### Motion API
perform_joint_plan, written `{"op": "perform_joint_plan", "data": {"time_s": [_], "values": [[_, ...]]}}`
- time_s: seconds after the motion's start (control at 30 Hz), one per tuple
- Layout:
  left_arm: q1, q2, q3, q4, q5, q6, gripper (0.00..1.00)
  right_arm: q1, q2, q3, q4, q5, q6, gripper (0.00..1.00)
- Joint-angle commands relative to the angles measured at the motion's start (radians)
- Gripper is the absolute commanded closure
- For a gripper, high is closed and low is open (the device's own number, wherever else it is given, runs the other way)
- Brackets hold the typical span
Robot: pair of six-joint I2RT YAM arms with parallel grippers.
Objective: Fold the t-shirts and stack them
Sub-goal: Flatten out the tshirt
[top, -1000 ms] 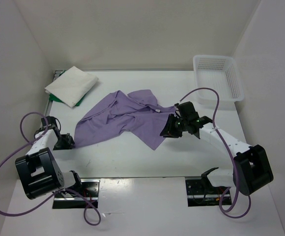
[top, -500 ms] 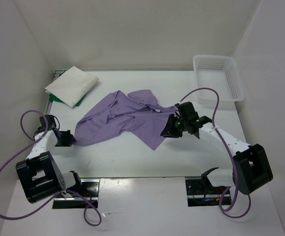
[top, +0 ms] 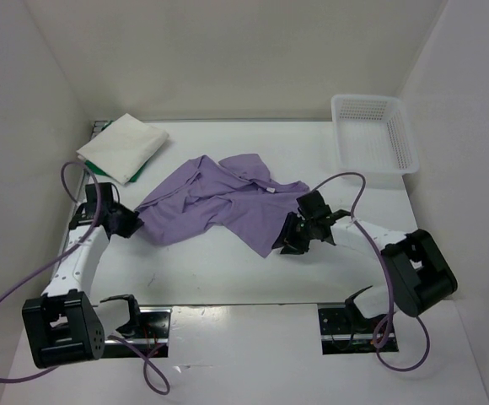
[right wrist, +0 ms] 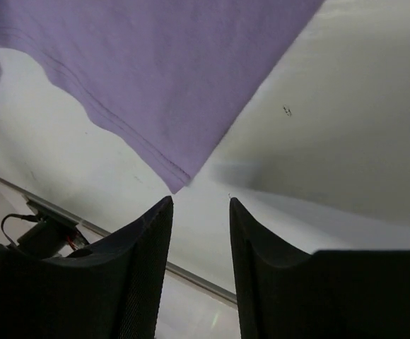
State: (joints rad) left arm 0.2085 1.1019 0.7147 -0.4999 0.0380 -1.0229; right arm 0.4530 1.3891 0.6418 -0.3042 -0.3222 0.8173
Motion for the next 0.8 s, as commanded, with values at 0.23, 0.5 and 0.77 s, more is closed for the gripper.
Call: {"op": "perform_joint_plan", "data": {"time_s": [0.23,0.5,0.77], "values": [[-0.08,-0.036,-0.004,0.03,0.017,0.129,1.0,0.102,0.137,-0.011,0.181,0.009,0.201,0.51],[-0.08,-0.016,-0.003,0.054,0.071,0.149,1.0,0.139,0.082,-0.063,0.182,0.064,0.325,0.64],[-0.08,0.003,0.006,0.043,0.083,0.149,1.0,0.139,0.103,-0.059,0.203,0.155,0.361,0.77]]}}
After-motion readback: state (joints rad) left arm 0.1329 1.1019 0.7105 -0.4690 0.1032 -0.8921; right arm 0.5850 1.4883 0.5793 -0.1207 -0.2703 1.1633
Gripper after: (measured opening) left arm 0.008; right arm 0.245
